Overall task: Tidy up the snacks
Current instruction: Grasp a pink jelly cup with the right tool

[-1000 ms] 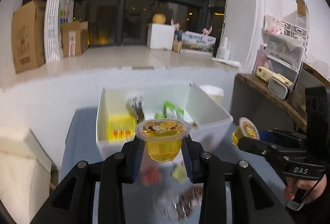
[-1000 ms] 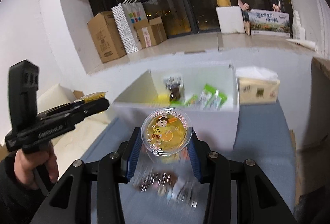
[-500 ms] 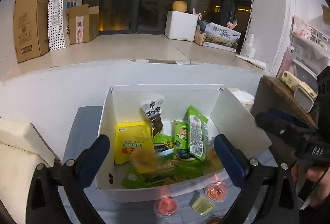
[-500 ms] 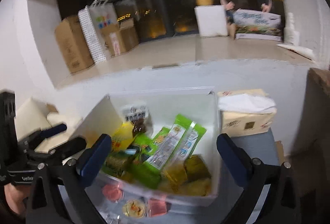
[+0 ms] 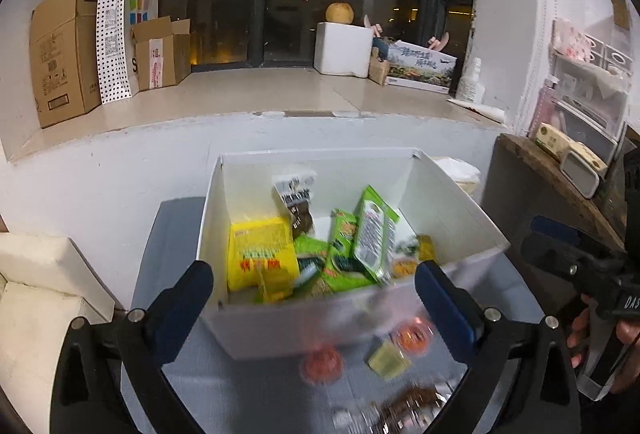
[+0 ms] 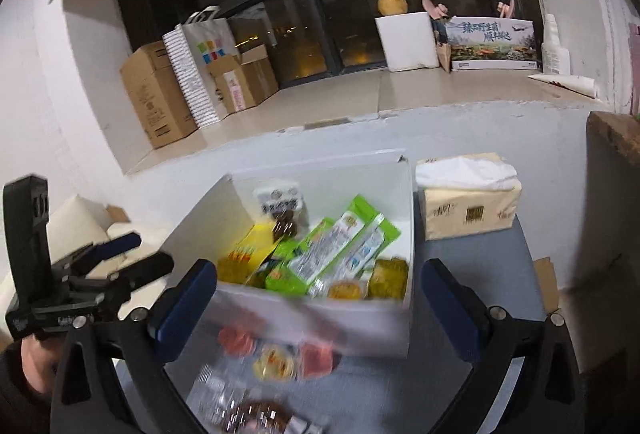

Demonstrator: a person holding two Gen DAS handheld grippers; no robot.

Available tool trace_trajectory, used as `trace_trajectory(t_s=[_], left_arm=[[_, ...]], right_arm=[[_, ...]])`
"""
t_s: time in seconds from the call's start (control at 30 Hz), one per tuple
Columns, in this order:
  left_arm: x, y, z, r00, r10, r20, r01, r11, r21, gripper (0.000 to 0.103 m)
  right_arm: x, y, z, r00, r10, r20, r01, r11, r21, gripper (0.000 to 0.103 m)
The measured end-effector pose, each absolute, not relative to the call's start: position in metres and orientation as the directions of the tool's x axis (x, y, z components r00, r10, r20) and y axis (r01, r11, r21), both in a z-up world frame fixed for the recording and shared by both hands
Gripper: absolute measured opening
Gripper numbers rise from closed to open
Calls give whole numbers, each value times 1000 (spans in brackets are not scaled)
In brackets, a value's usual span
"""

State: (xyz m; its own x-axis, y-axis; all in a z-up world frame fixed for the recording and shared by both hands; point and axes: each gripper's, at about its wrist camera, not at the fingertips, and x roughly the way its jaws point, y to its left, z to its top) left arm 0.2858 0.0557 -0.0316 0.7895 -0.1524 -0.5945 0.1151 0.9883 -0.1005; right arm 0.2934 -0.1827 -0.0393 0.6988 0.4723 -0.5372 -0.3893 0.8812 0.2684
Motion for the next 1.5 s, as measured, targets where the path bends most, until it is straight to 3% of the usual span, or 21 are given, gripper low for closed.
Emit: trace_trajectory(t_s=[0.3,0.7,0.77,0.83,0.9,0.97,1.0,1.5], left_arm=[[181,52,-57,778,-205,-594,135,978,-161,103],[128,63,-92,743,-200,-638,86,975,-206,103],[126,68,-94,742,-197,-641,75,974,-213,103],[125,71,-96,741,-194,-643,67,974,-217,103],[126,75,-98,738,-195,-646,61,973,-225,103],[126,76,-99,736,-193,-648,57,973,-225,103],[126,77,-100,736,-193,-649,56,973,-225,103],[162,64,-103,719,-189,-668,84,979,-187,103]], right_arm=[[229,-190,-99,631,465,-621,-390,882,265,103],[292,-162,-145,571,447,-689,-312,894,322,102],[300,-155,-149,571,432,-698,-314,901,300,95],[308,-147,-154,551,413,-725,-311,908,281,66],[317,-140,-163,512,396,-762,-299,914,275,50],[318,-136,-166,516,399,-758,-315,911,266,45],[319,-135,-167,505,416,-756,-328,903,278,32],[269,-178,-129,570,483,-664,-342,875,343,32]])
